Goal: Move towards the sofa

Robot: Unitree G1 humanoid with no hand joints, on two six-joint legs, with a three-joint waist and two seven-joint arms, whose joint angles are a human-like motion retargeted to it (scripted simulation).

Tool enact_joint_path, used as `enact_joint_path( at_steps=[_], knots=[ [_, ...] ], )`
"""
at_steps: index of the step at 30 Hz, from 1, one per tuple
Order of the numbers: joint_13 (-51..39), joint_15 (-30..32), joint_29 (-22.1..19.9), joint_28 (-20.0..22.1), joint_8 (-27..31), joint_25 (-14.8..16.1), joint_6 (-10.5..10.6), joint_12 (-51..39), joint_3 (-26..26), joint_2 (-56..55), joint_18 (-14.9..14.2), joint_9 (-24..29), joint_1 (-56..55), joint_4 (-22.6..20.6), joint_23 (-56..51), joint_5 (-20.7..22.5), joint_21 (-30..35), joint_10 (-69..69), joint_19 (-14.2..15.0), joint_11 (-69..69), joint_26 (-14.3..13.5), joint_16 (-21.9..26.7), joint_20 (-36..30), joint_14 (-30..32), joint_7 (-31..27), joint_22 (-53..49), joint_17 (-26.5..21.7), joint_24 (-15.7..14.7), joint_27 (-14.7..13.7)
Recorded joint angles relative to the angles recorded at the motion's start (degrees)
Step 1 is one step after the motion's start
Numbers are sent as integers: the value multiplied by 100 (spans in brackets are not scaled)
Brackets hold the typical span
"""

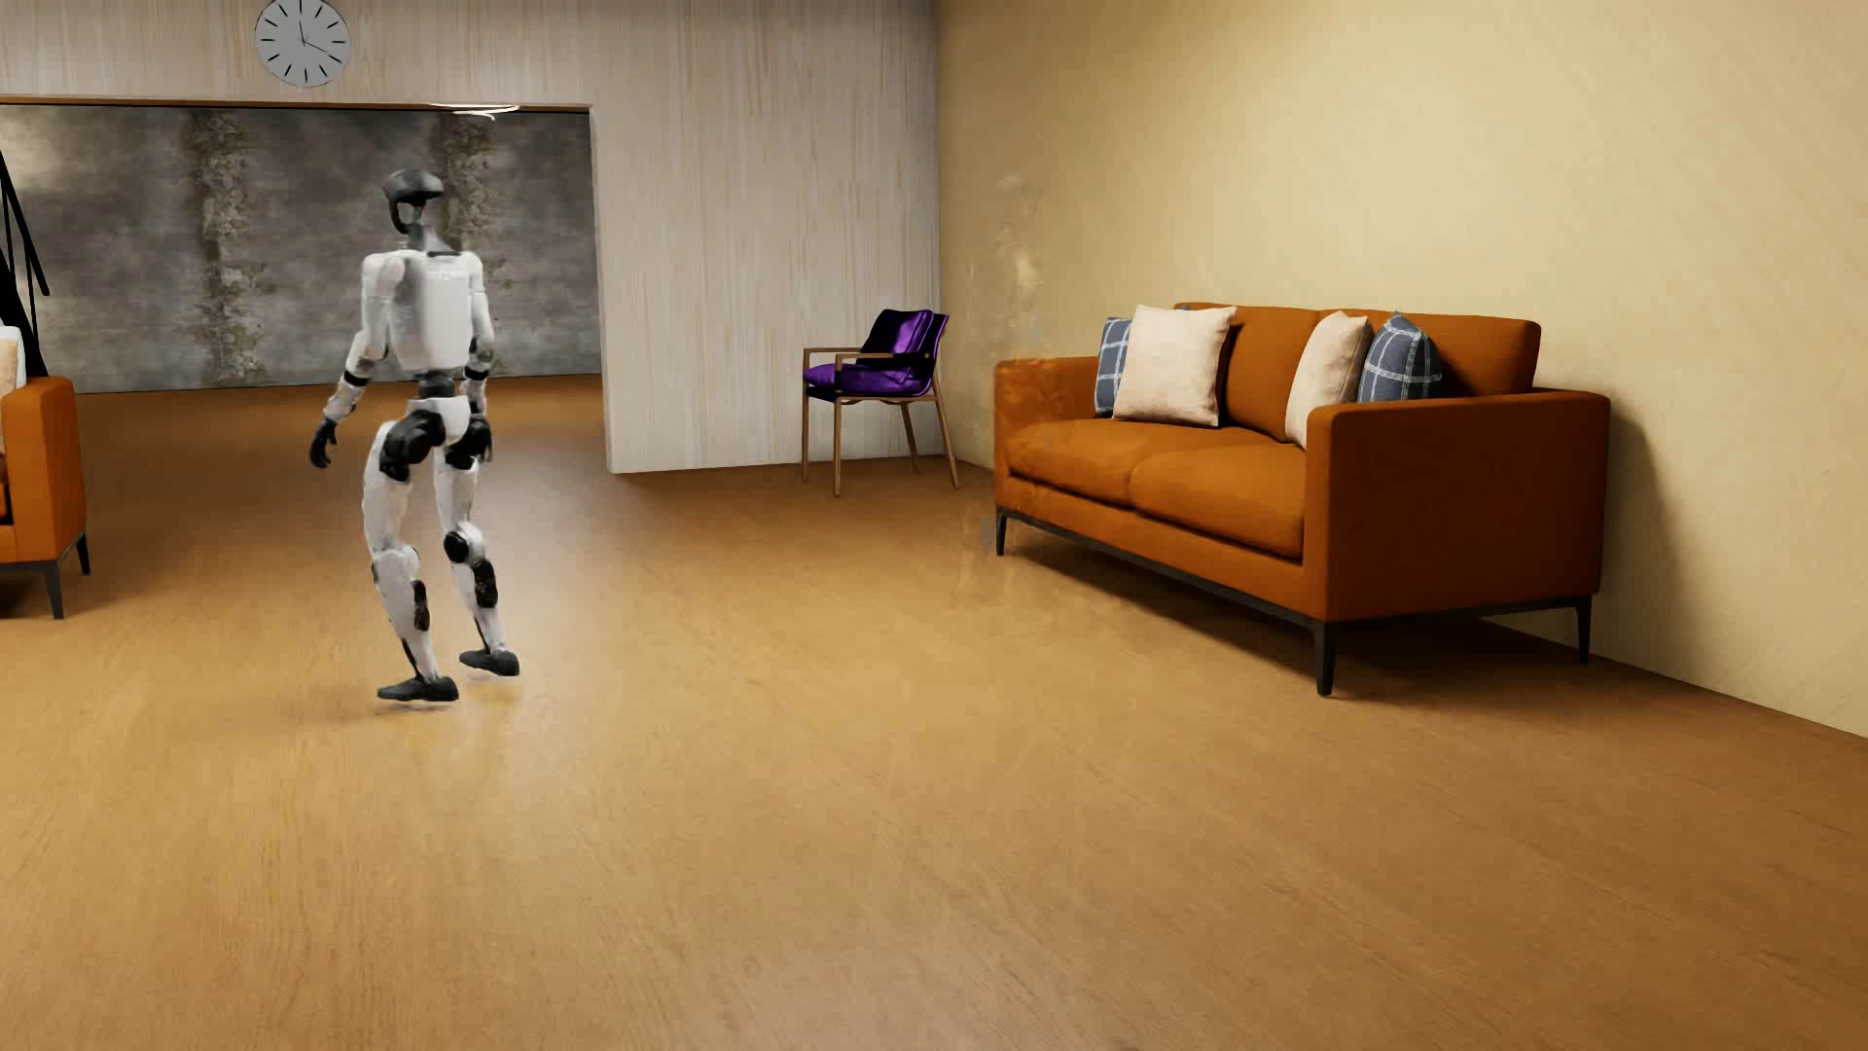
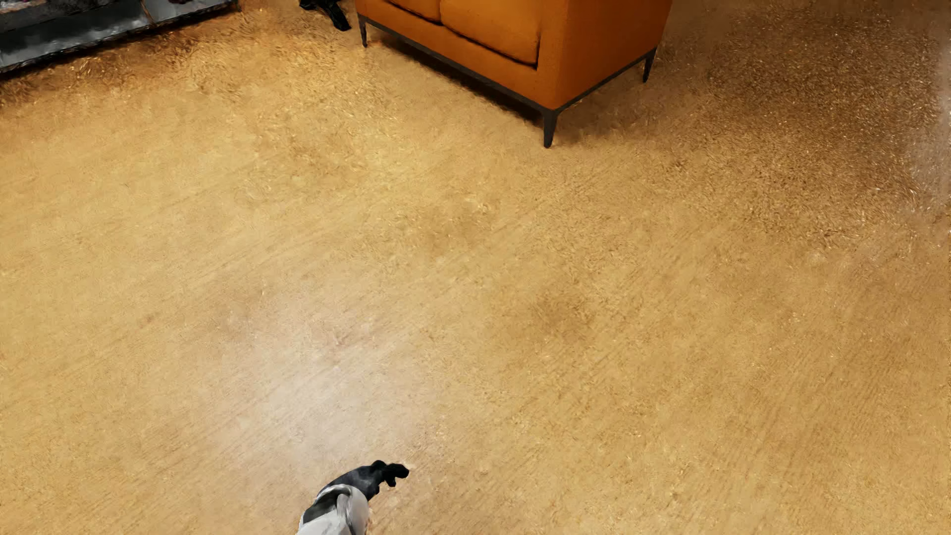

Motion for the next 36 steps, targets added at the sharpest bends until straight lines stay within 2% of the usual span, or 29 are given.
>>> enact_joint_path(
  at_steps=[3, 5, 8, 11, 12, 13, 14, 15, 16, 18, 19, 20, 21, 22, 24, 25, 26, 27, 28, 29, 30, 31, 32, 33, 34, 35, 36],
  knots=[
    [-221, 283, 89, 422, -44, -174, 7, 208, 17, 297, -54, -46, 135, 159, 28, 201, 312, -129, 39, -560, 73, -53, 452, 51, 63, -196, -40, -270, 9],
    [-326, 313, 100, 517, -30, -229, 17, 469, 34, 365, -91, -58, 197, 255, -91, 306, 502, -194, 23, -686, 39, -117, 583, 75, 116, -269, -84, -405, -125],
    [-416, 218, -74, 245, 51, -66, 13, 804, 49, 287, -130, -68, 226, 309, -253, 357, 526, -191, -52, -521, 84, -174, 256, 71, 172, 13, -10, -347, -179],
    [-391, 120, -2, -256, 53, -31, -1, 1025, 52, 200, -168, -61, 189, 322, -304, 356, 666, -159, -108, -354, 241, -245, -269, 71, 150, 539, -61, -169, -243],
    [-362, 83, 26, -334, 35, -21, -4, 1111, 54, 166, -183, -55, 163, 316, -317, 344, 660, -145, -127, -293, 310, -315, -234, 75, 125, 678, -75, -317, -237],
    [-366, 42, 45, -214, 10, -29, -7, 1206, 58, 129, -203, -48, 136, 307, -300, 328, 652, -134, -148, -222, 476, -454, 95, 82, 88, 697, -66, -722, -205],
    [-367, -8, 68, -22, -17, -36, -11, 1307, 63, 84, -227, -38, 108, 293, -283, 306, 643, -119, -169, -130, 507, -495, 292, 90, 42, 634, -74, -975, -186],
    [-360, -83, 91, 125, -51, -39, -16, 1390, 68, 24, -258, -26, 71, 272, -267, 270, 634, -87, -196, 4, 430, -456, 266, 92, -15, 535, -94, -997, -174],
    [-323, -162, 112, 177, -85, -32, -27, 1454, 75, -72, -299, -11, 20, 245, -269, 222, 619, -37, -230, 213, 297, -317, 100, 93, -91, 473, -119, -850, -176],
    [-248, -271, 109, 48, -131, -30, -65, 1391, 81, -340, -402, 23, -104, 169, -304, 88, 630, 78, -229, 830, 161, -90, -224, 99, -298, 408, -166, -583, -164],
    [-238, -246, 82, -66, -36, -3, -86, 1259, 70, -513, -466, 41, -178, 130, -292, 46, 633, 129, -108, 1211, 161, 3, -353, 123, -447, 442, -142, -481, -125],
    [-227, -196, 61, -167, 246, 51, -102, 1097, 49, -712, -541, 58, -267, 87, -289, 74, 616, 184, 110, 1624, 172, 97, -458, 155, -639, 491, -132, -396, -109],
    [-211, -133, -41, -232, 828, 106, -110, 899, 22, -888, -624, 73, -361, 46, -313, 271, 580, 226, 459, 2003, 213, 173, -521, 199, -865, 556, -121, -337, -110],
    [-190, -147, -192, -256, 1647, 190, -110, 680, 6, -984, -731, 83, -467, 13, -370, 669, 510, 271, 730, 2285, 272, 236, -550, 249, -1115, 610, -97, -292, -133],
    [-197, -591, -298, -196, 3436, 304, -75, 280, 1, -527, -1009, 91, -748, -5, -410, 1786, 491, 347, 745, 2294, 313, 362, -491, 373, -1749, 540, -48, -242, -140],
    [-169, -906, -269, -132, 4098, 330, -48, 56, -22, -182, -1199, 101, -894, -31, -444, 2092, 510, 317, 762, 2069, 303, 411, -444, 472, -2182, 463, -23, -238, -132],
    [-62, -1162, -210, -58, 4118, 357, -44, -214, -43, -61, -1460, 125, -1045, -84, -502, 2105, 531, 271, 764, 1892, 264, 442, -427, 573, -2649, 394, -9, -252, -163],
    [26, -1332, -149, -27, 3416, 379, -54, -494, -52, -42, -1631, 152, -1222, -194, -559, 2009, 577, 198, 37, 1727, 181, 465, -468, 684, -3116, 294, 25, -257, -181],
    [80, -1419, -84, -41, 2669, 392, -53, -779, -85, -64, -1642, 180, -1343, -350, -558, 1924, 623, 12, -414, 1562, 103, 507, -576, 846, -3613, 161, 82, -219, -190],
    [87, -1350, -41, 27, 2109, 379, -21, -1012, -141, -150, -1670, 229, -1528, -343, -536, 1934, 733, -213, -626, 1481, 30, 520, -620, 969, -3871, -31, 104, -225, -199],
    [77, -1242, 13, 192, 1557, 331, 64, -1108, -181, -251, -1560, 293, -1818, -56, -486, 1876, 893, -337, -746, 1410, -14, 445, -591, 917, -3580, -252, 44, -259, -185],
    [55, -1104, 72, 387, 997, 243, 185, -1075, -213, -319, -983, 343, -2020, 370, -387, 1777, 1067, -473, -816, 1273, -63, 315, -514, 778, -2583, -477, -73, -333, -149],
    [31, -955, 108, 567, 438, 188, 316, -960, -233, -353, -492, 366, -2054, 934, -253, 1680, 1184, -669, -871, 1095, -112, 178, -432, 432, -1119, -662, -173, -443, -96],
    [2, -789, 126, 640, -106, 176, 443, -797, -250, -359, -600, 365, -1931, 1518, -97, 1575, 1214, -729, -923, 888, -172, 58, -433, 334, 697, -782, -248, -544, -1],
    [-38, -604, 140, 591, -578, 159, 524, -621, -232, -328, -333, 346, -1725, 1894, 74, 1442, 1214, -568, -964, 636, -193, -8, -532, 392, 1978, -812, -321, -582, 106],
    [-68, -420, 147, 482, -1013, 131, 566, -435, -191, -251, -154, 321, -1475, 2116, 232, 1297, 1218, -304, -991, 368, -211, 3, -710, 457, 2786, -792, -386, -541, 197],
    [-59, -260, 134, 340, -1416, 96, 566, -258, -119, -139, 14, 304, -1317, 2238, 338, 1137, 1225, 162, -1008, 133, -197, 76, -910, 464, 2938, -712, -437, -463, 249]
  ],
)
